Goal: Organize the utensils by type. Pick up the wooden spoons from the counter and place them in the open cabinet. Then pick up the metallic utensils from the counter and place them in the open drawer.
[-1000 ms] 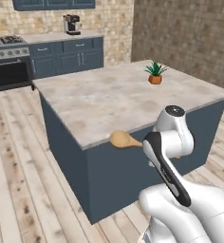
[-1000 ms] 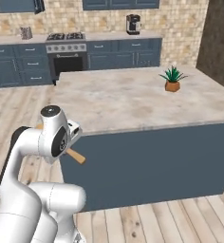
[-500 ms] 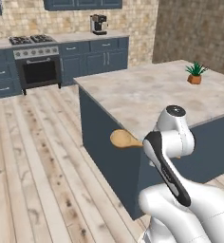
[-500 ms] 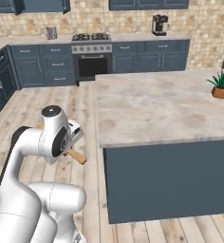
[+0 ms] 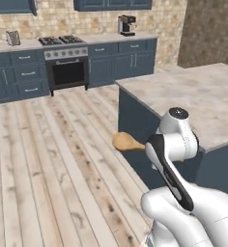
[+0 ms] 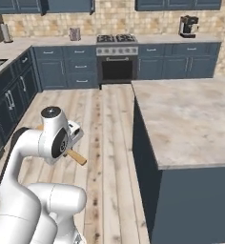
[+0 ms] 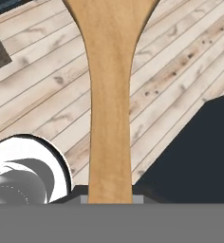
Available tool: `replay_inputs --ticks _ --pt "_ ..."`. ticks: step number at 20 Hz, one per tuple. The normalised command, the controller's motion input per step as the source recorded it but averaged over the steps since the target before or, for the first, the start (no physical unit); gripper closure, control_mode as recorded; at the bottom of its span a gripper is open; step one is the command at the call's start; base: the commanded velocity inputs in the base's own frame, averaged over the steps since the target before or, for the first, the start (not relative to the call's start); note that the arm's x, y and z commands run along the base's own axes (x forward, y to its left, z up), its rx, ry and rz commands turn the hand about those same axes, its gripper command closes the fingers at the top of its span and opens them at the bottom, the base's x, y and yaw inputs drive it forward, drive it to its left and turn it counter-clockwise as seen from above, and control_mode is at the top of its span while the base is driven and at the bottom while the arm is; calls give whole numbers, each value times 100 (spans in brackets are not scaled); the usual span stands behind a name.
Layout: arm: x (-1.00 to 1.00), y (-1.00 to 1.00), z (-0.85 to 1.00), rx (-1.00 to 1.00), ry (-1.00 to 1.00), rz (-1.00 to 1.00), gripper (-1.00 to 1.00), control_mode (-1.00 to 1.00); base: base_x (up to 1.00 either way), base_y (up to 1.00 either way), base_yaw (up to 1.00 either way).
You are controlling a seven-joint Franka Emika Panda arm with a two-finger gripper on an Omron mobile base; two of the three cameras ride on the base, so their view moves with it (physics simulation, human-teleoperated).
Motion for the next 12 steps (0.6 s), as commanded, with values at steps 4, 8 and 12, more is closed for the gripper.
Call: replay_inputs --ticks 4,8,12 --pt "0 0 0 0 0 0 100 100 61 82 15" --pt "0 0 0 0 0 0 100 100 74 69 14" --pt "0 0 0 0 0 0 100 100 89 40 18"
